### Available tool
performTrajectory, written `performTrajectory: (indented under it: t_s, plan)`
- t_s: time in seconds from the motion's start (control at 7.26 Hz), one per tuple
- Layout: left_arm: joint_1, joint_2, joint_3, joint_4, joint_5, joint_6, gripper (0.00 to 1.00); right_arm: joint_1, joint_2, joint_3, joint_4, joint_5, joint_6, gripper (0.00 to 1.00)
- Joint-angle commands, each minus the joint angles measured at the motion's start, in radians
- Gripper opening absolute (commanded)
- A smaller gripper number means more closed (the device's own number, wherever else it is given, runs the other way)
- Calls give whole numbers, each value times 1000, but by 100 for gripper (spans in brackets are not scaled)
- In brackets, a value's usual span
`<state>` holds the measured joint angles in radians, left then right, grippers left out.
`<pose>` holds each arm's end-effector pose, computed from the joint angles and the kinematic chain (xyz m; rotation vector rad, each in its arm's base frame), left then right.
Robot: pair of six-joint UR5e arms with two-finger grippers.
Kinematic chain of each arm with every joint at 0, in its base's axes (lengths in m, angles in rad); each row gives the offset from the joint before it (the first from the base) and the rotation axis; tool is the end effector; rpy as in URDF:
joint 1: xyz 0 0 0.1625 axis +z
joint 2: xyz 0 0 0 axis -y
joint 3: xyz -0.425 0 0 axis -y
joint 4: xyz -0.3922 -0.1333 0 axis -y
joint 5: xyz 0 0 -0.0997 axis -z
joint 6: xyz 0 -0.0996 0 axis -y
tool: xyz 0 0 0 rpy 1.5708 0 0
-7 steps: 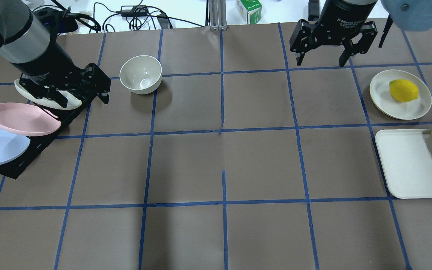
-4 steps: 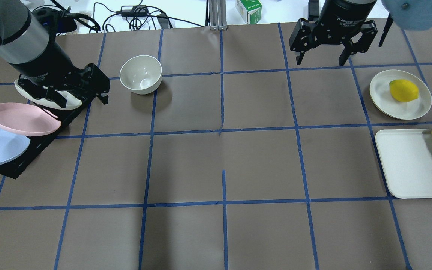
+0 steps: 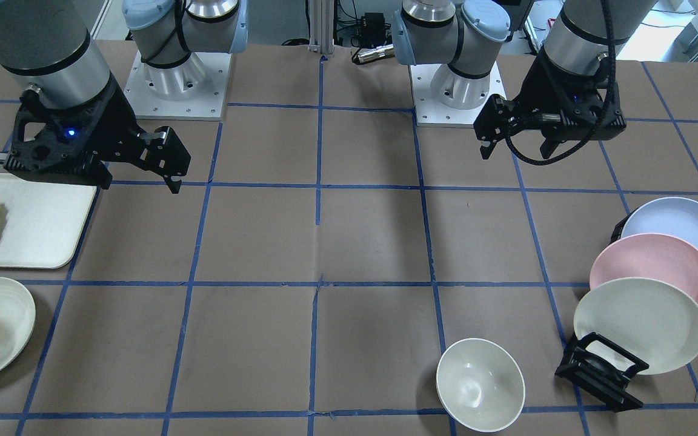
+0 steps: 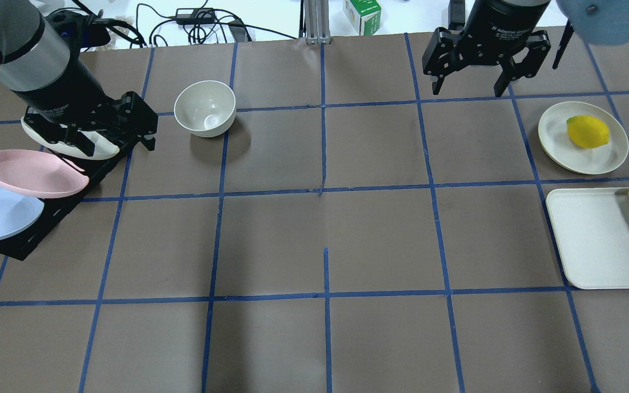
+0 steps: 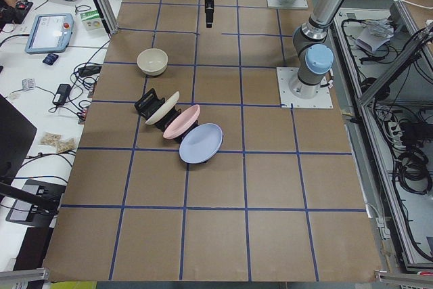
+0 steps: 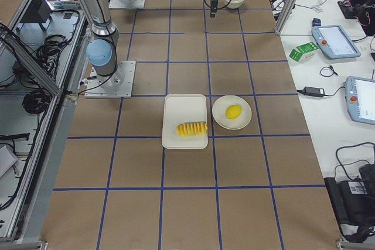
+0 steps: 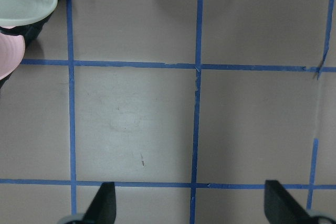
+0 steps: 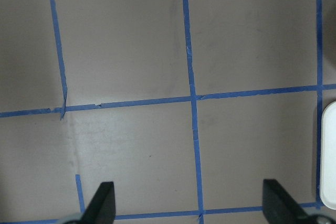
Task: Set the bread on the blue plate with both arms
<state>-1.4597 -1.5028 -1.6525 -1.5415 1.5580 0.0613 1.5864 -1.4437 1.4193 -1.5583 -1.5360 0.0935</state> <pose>-0.0822 -0.4766 0.4831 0.0778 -3.1291 0.0260 0.1453 -0.5446 0.4953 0.1206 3.1038 -0.0155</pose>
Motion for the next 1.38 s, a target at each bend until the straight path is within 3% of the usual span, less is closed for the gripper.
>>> performTrajectory:
  t_s: [0.0,0.14,0.41,0.69,0.96,1.24]
  plan:
    - [45,-5,2,3,13,0,100,1,0,0,-2,1,0,100]
    - [112,-13,7,3,72,0,100,1,0,1,0,1,0,100]
    - [207,-10,13,6,80,-18,100,1,2,3,0,-1,0,100]
    - [408,-22,16,4,79,24,100,0,2,3,0,1,0,100]
    - [552,-22,20,7,80,248,100,0,2,4,0,-1,0,100]
    - [697,-60,16,61,65,326,100,0,2,4,1,-4,-1,100]
